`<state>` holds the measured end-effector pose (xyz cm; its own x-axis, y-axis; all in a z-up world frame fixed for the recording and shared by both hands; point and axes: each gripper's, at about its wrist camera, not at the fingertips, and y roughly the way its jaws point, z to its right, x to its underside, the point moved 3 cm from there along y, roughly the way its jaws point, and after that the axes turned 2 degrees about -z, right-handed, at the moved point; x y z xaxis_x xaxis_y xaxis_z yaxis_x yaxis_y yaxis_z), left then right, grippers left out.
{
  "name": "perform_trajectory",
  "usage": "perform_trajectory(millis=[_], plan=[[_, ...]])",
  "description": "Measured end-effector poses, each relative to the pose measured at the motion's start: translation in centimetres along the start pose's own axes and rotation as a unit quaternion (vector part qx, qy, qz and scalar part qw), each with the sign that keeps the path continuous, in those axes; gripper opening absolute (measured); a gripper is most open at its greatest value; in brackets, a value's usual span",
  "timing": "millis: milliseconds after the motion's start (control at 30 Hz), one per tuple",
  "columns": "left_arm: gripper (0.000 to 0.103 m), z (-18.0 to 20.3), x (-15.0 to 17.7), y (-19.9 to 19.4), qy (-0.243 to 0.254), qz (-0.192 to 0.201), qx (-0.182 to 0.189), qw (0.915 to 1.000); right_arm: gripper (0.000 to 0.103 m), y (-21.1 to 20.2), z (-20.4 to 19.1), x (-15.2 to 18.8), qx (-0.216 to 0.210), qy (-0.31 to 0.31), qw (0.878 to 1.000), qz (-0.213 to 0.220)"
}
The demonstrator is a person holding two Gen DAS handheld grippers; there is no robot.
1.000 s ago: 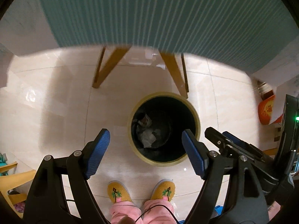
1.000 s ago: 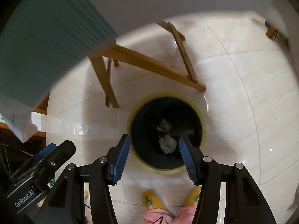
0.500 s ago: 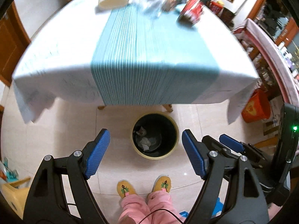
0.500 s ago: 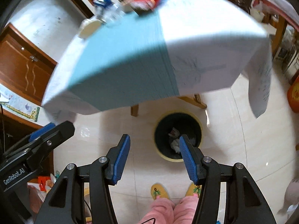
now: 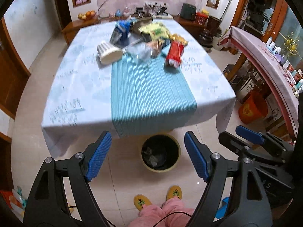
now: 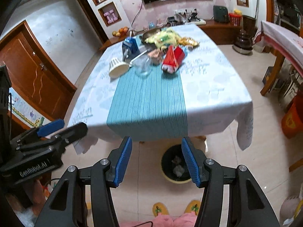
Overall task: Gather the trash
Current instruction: 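Raise both open tools back toward the trash on the table, then grasp the red snack box with the left tool while the right tool grasps the blue face mask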
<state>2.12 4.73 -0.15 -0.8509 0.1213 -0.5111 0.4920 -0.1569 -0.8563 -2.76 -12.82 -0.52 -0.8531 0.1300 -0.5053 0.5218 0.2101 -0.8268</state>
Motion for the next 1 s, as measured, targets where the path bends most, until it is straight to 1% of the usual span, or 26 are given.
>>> perform_trajectory(millis=[233, 333, 467, 600, 733, 767, 833, 867, 933, 1000], plan=[[0.077, -1.1, -3.7, -2.7, 0.021, 0.038, 0.016, 0.9989, 0.055, -3.5, -0.6, -3.2, 0.019, 0.005, 0.998, 0.053], [0.077, -1.0, -5.0, -3.0, 0.029, 0.043, 0.023, 0.9984, 0.055, -4.4, -0.4, -4.3, 0.030, 0.006, 0.998, 0.064], [0.077, -0.3, -6.5, -2.5, 0.031, 0.043, 0.036, 0.9980, 0.055, -4.0, 0.8, -6.1, 0.027, 0.009, 0.997, 0.068], [0.077, 0.9, -8.1, -1.2, 0.028, 0.037, 0.041, 0.9981, 0.055, -1.9, 2.9, -8.6, 0.019, 0.003, 0.998, 0.065], [0.077, 2.5, -10.4, 1.9, 0.020, 0.024, 0.031, 0.9990, 0.052, 1.2, 5.6, -11.8, 0.001, -0.001, 0.999, 0.051], [0.077, 2.8, -10.8, 2.7, 0.019, 0.020, 0.028, 0.9992, 0.051, 2.6, 6.6, -13.1, -0.007, -0.008, 0.999, 0.041], [0.077, 3.8, -12.5, 5.2, 0.008, 0.009, 0.016, 0.9998, 0.050, 4.3, 8.0, -14.7, -0.012, -0.022, 0.999, 0.029], [0.077, 4.0, -13.1, 6.1, 0.005, 0.005, 0.013, 0.9999, 0.050, 5.8, 9.3, -16.0, -0.014, -0.035, 0.999, 0.015], [0.077, 4.9, -14.9, 8.8, -0.012, -0.010, -0.001, 0.9999, 0.049, 7.9, 11.3, -17.8, -0.018, -0.048, 0.999, -0.004], [0.077, 5.8, -16.6, 11.1, -0.026, -0.023, -0.005, 0.9994, 0.048, 10.3, 13.1, -19.4, -0.022, -0.055, 0.998, -0.024]])
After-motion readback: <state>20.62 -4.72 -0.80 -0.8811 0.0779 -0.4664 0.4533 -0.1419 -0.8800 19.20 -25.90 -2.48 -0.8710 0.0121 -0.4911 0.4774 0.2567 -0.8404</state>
